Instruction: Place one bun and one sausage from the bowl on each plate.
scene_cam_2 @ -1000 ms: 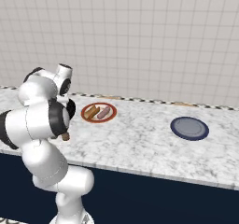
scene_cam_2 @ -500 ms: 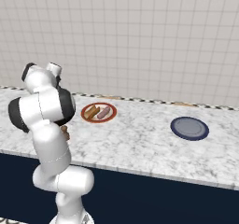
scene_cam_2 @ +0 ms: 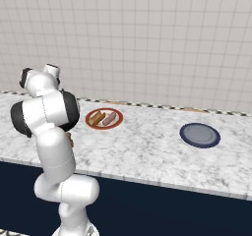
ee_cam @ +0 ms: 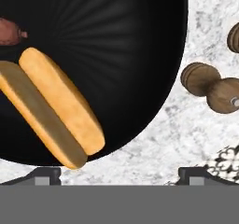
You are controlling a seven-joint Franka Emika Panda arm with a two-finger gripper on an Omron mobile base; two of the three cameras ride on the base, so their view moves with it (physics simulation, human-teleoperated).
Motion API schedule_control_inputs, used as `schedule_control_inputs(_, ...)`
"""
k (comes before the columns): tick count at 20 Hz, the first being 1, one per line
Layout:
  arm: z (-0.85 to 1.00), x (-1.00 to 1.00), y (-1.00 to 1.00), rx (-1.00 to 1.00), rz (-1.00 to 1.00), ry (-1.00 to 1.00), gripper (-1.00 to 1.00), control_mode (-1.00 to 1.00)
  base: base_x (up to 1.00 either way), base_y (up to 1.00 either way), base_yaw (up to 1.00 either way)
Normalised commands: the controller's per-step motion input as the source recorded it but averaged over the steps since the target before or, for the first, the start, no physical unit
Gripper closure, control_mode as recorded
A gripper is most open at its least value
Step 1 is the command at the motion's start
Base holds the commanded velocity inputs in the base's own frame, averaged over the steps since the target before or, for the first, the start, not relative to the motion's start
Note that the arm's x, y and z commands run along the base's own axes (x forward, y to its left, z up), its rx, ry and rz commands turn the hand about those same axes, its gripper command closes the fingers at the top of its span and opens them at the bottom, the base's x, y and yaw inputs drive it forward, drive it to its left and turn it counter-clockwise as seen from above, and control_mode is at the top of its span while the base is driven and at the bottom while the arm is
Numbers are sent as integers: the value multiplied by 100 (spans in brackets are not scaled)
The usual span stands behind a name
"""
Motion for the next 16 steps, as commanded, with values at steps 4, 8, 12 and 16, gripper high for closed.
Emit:
schedule_control_inputs(4, -1, 0, 0, 19, 36, -8, -100, -100, 0, 0, 0)
schedule_control_inputs(8, -28, 0, 0, 16, 34, -15, -100, -100, 0, 0, 0)
schedule_control_inputs(12, -15, 0, 2, 10, 10, -29, -100, -100, 0, 0, 0)
schedule_control_inputs(16, -1, 0, 31, 12, -8, -15, -100, -100, 0, 0, 0)
